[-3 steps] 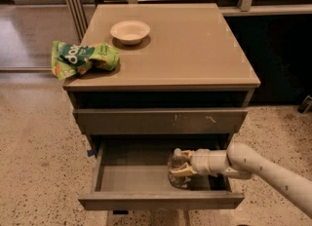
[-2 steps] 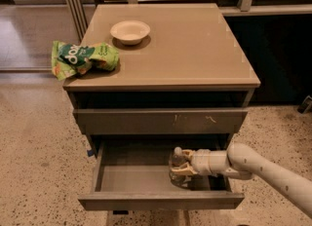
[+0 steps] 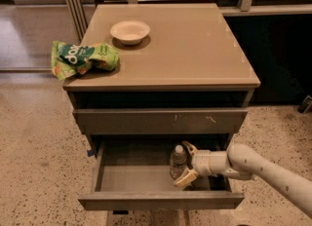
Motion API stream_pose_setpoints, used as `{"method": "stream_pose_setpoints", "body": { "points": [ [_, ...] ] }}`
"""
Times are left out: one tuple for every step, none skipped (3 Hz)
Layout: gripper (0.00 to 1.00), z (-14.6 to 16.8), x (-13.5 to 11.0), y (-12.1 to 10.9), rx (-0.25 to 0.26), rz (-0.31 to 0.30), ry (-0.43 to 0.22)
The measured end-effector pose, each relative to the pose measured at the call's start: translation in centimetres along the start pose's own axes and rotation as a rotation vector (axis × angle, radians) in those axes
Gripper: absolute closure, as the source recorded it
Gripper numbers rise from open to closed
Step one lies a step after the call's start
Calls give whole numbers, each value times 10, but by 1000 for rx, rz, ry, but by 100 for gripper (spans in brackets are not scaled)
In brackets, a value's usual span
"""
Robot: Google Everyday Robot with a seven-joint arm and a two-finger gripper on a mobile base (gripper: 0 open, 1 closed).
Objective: Place water bottle into middle drawer
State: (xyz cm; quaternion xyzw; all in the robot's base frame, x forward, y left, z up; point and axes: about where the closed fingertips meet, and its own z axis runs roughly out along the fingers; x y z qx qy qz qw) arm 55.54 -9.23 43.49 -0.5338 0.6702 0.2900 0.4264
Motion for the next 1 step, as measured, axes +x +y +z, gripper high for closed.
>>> {"method": "stream_pose_setpoints", "body": {
  "points": [
    [0,0,0,0,0,0,0]
  ]
}}
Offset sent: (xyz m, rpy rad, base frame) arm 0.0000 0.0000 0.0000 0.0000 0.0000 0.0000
